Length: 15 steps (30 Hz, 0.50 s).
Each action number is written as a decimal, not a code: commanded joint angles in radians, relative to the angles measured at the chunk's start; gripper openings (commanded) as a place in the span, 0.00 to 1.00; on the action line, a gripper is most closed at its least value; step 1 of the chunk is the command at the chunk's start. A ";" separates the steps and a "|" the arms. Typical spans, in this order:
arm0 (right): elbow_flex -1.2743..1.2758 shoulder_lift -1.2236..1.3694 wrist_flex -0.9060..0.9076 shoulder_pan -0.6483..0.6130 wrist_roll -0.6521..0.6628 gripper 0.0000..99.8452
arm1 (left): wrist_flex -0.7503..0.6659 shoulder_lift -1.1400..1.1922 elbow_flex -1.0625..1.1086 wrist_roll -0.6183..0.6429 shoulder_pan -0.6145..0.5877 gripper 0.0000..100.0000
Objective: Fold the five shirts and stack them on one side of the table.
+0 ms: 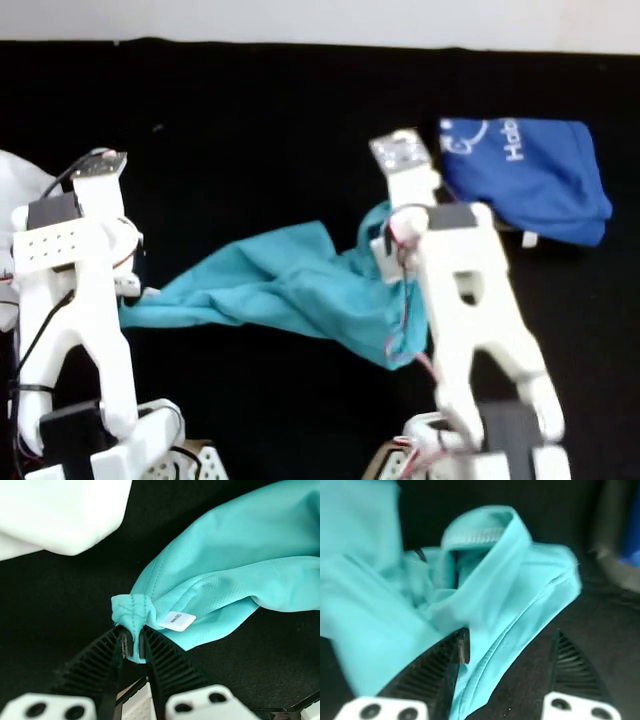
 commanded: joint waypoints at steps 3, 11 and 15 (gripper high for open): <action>-0.288 0.308 -0.025 0.016 0.009 0.25 | -0.009 -0.031 -0.002 -0.008 -0.008 0.01; -0.975 0.713 0.062 0.097 0.003 0.25 | -0.012 -0.030 -0.033 -0.008 -0.117 0.01; -1.285 0.794 0.303 0.101 0.003 0.25 | -0.008 -0.027 -0.068 -0.011 -0.159 0.01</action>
